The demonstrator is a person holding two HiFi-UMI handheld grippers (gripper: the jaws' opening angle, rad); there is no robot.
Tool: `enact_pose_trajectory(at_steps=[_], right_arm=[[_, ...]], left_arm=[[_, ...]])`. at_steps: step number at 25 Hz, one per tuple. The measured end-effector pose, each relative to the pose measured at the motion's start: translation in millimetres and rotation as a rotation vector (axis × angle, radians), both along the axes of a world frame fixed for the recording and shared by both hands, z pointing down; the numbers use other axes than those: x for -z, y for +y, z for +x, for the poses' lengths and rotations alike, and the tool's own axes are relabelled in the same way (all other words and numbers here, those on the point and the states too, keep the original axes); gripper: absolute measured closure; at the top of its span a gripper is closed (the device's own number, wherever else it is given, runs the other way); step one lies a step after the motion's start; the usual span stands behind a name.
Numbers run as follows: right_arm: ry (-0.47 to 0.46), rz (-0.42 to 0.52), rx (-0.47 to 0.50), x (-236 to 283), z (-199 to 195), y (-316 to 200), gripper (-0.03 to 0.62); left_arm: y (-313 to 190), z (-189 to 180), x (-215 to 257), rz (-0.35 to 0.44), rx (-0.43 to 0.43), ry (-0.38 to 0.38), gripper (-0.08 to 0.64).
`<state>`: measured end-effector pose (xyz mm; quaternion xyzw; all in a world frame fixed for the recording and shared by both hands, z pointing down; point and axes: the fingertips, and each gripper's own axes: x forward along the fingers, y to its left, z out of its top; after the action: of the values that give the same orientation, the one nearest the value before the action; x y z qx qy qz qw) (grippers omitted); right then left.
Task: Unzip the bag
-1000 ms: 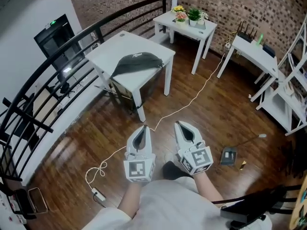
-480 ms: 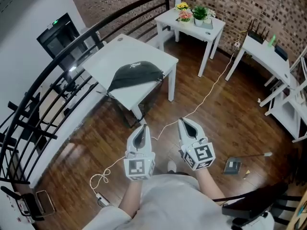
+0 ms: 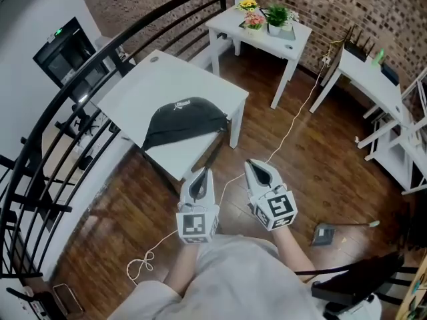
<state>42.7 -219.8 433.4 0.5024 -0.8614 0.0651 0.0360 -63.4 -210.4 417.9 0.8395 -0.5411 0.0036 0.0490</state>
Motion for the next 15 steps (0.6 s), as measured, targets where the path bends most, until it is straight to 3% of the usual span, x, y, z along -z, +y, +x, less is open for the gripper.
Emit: enact_pose_trajectory(at_steps=[4,8,15], right_arm=[[0.031,-0.017,-0.062,-5,-5,-63,0.607],[0.037,-0.089,-0.107,-30,-9,-95,0.607],[0.104,-0.254,-0.061,-105,1,-148,0.607]], left_arm=[[-60,-14,-10,-0.024,-0.054,0.003,0.543],[-101,-16,-44,-0.09,-0.105,-0.015,0.543],[-145,-2,-117,-0.272,-0.117,-0.021,0.543]])
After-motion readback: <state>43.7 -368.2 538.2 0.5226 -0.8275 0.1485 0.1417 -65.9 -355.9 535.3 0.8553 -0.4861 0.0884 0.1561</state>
